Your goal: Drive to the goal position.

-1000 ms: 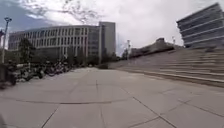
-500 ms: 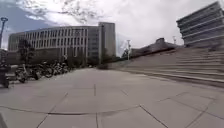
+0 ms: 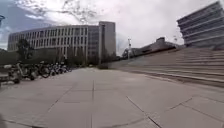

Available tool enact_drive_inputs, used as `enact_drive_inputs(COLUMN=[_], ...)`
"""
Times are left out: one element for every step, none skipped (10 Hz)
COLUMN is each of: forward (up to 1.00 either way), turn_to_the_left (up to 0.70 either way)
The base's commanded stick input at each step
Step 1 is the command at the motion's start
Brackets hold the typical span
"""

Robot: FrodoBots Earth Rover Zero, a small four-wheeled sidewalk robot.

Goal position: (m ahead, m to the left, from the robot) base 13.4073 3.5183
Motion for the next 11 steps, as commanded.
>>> enact_drive_inputs(forward=[0.7,0.7,0.7,0.7,0.7,0.7,0.7,0.7,0.7,0.7,0.7], turn_to_the_left=[0.0,0.0,0.0,0.0,0.0,0.0,0.0,0.0,0.0,0.0,0.0])
